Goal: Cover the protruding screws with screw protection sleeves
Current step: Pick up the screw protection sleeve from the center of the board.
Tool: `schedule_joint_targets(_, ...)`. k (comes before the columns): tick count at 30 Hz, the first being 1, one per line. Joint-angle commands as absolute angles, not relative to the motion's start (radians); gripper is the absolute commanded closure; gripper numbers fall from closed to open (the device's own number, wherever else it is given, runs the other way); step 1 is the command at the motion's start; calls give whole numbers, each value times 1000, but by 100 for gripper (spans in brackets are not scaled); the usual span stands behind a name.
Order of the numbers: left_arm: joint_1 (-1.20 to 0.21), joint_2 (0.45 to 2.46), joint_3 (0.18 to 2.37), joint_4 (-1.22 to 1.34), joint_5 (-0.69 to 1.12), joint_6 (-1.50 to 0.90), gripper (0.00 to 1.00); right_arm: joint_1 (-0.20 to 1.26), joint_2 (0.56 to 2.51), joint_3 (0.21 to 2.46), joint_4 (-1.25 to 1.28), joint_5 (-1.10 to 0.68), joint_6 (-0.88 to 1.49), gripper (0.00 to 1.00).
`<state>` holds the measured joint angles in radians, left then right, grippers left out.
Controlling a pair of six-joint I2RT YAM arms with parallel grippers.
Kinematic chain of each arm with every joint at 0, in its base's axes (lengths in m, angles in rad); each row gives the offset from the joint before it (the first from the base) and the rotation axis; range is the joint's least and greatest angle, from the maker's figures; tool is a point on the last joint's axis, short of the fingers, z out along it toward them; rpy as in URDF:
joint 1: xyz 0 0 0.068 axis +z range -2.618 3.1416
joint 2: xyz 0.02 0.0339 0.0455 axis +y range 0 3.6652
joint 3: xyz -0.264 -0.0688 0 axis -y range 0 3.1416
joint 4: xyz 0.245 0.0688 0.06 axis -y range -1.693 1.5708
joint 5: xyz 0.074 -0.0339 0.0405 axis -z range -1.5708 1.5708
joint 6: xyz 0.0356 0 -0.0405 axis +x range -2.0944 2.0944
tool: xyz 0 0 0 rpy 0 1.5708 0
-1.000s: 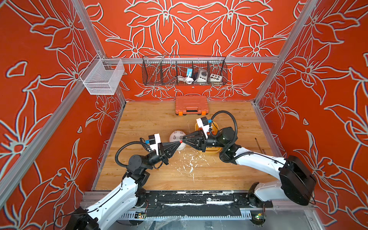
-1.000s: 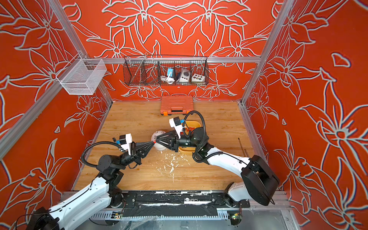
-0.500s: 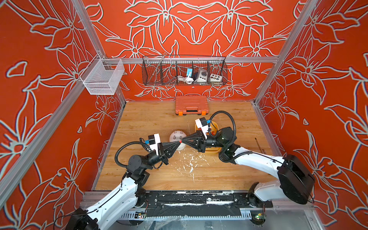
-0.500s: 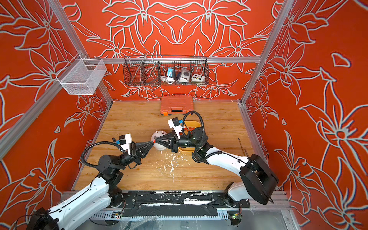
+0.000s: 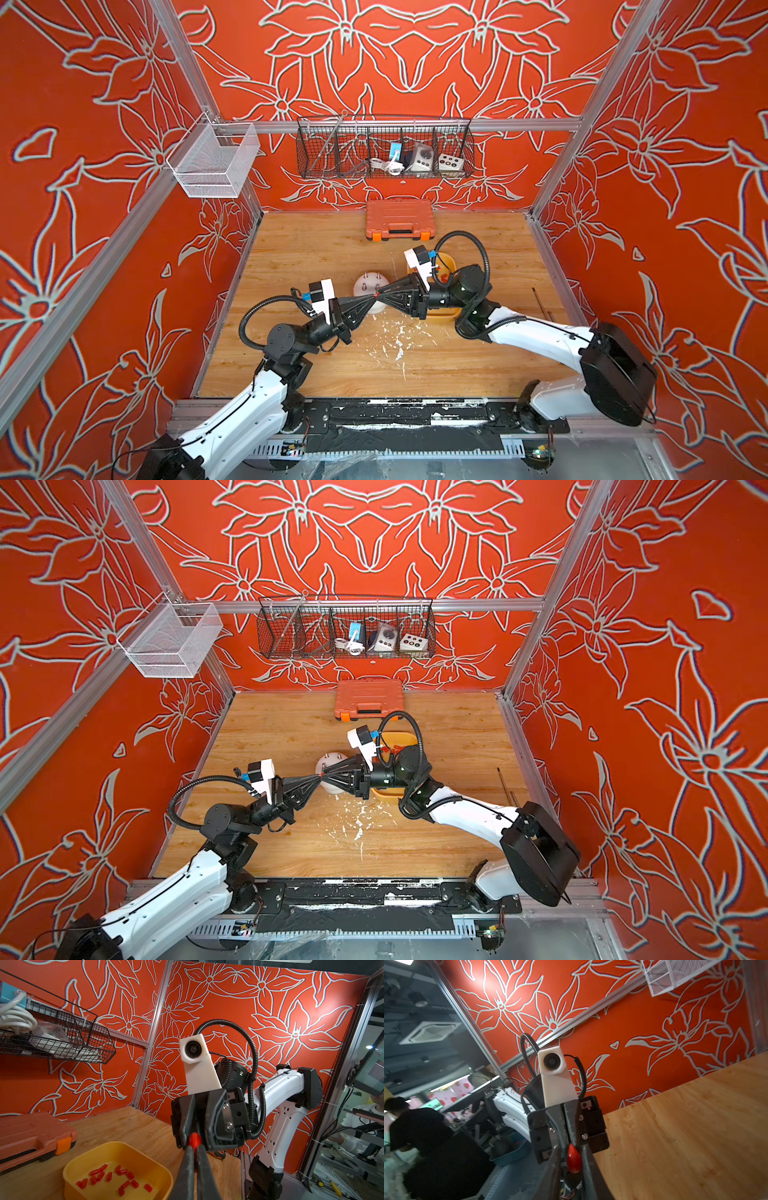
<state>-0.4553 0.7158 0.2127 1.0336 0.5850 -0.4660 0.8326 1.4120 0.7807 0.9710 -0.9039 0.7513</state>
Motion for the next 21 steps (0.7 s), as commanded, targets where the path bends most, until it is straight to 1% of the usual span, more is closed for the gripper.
schedule_joint_targets(1,-454,709,204,1052,585,-455,100,839,1420,815,1003,-924,757,96)
schedule_joint_targets(4,-456,703,201,1054,582,-455,100,841,1422,817,1004,-922,760,96)
schedule_joint_targets(6,-456,697,199,1043,581,-452,100,841,1418,821,996,-923,757,93)
schedule_joint_targets(7,-456,694,199,1038,580,-447,100,839,1415,819,990,-919,753,90)
schedule_joint_targets(9,-456,687,196,1032,578,-446,100,839,1402,818,960,-903,737,74)
schedule_joint_targets(10,-456,684,196,1030,578,-444,100,840,1394,820,944,-898,726,73)
schedule_joint_targets(12,-456,681,194,1029,578,-443,100,839,1384,821,919,-895,711,73)
schedule_joint_targets(15,-458,678,193,1031,576,-442,100,841,1379,825,905,-893,702,79)
schedule_joint_targets(17,-459,678,193,1029,577,-441,100,841,1381,829,905,-897,703,81)
schedule_joint_targets(19,-459,678,194,1030,578,-444,100,841,1383,830,907,-903,704,89)
schedule_joint_targets(21,-459,676,192,1029,579,-445,100,841,1384,832,916,-911,708,95)
